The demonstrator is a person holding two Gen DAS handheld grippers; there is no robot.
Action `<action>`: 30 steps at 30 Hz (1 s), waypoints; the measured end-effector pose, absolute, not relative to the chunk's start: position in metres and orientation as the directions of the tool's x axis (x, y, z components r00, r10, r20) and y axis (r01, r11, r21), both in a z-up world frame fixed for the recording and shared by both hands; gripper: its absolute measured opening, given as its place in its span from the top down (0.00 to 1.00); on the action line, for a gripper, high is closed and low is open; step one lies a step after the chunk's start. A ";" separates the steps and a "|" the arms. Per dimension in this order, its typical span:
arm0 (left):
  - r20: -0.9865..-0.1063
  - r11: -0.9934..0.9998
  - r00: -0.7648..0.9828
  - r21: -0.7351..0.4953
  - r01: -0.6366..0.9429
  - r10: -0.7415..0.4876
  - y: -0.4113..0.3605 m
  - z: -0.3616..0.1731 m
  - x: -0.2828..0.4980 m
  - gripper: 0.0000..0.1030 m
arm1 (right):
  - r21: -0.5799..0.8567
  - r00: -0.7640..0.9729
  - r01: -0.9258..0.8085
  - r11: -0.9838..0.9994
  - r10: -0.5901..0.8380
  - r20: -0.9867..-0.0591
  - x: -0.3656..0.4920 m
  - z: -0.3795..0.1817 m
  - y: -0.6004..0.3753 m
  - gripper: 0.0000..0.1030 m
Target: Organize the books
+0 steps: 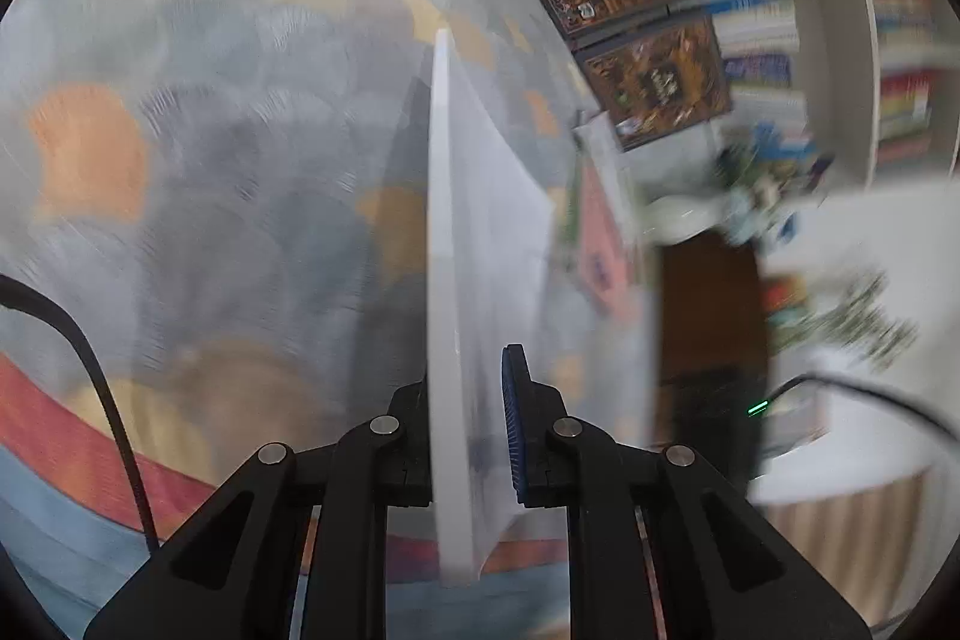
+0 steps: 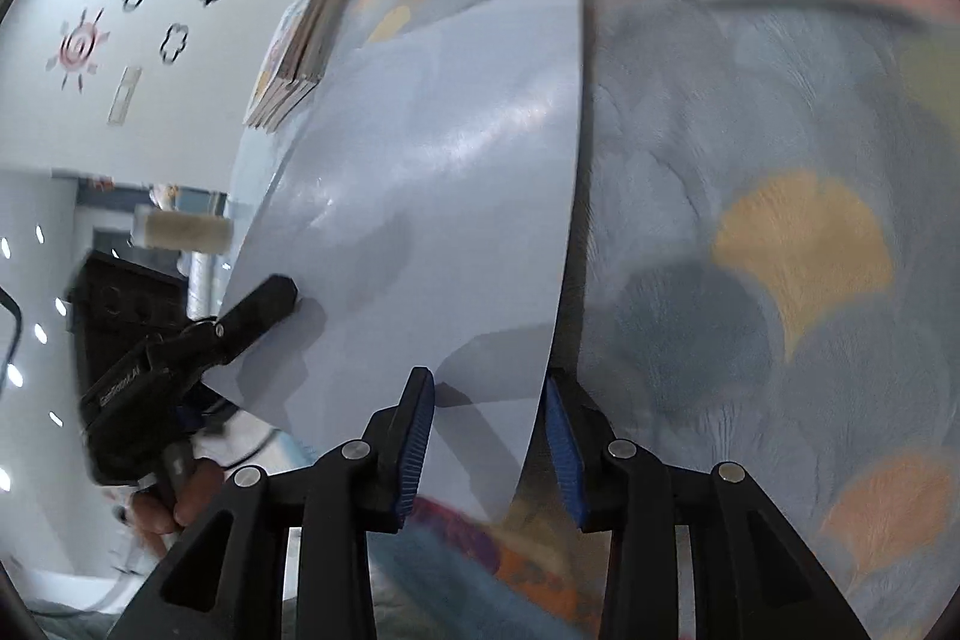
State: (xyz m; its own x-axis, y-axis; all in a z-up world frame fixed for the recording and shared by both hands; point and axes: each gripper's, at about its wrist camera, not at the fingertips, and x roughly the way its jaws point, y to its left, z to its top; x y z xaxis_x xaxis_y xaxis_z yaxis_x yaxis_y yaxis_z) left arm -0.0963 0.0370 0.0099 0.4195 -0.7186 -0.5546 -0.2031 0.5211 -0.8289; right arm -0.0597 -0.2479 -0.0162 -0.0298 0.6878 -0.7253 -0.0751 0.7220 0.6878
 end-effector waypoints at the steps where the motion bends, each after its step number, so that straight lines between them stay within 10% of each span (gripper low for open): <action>1: -0.517 0.466 0.419 -0.856 -0.226 -0.747 0.040 0.008 -0.093 0.87 | 0.708 -0.038 -0.043 0.705 0.707 -0.706 -0.060 -0.017 -0.255 0.64; 6: -0.414 0.332 0.414 -0.907 -0.257 -0.811 0.034 0.012 -0.084 0.87 | 0.794 0.017 0.120 0.596 0.799 -0.602 -0.072 -0.025 -0.289 0.38; 13: -0.357 0.235 0.375 -0.913 -0.333 -0.856 0.027 0.018 -0.078 0.87 | 0.912 0.090 0.279 0.302 0.937 -0.338 -0.070 -0.054 -0.297 0.38; 16: -0.370 0.240 0.348 -0.900 -0.363 -0.861 0.030 0.014 -0.079 0.87 | 0.916 0.161 0.312 0.251 0.937 -0.311 -0.067 -0.056 -0.294 0.57; 30: -0.618 0.621 0.225 -0.781 -0.065 -0.753 0.032 0.055 -0.049 0.87 | 0.737 0.273 -0.016 0.675 0.713 -0.647 -0.062 0.037 -0.237 0.66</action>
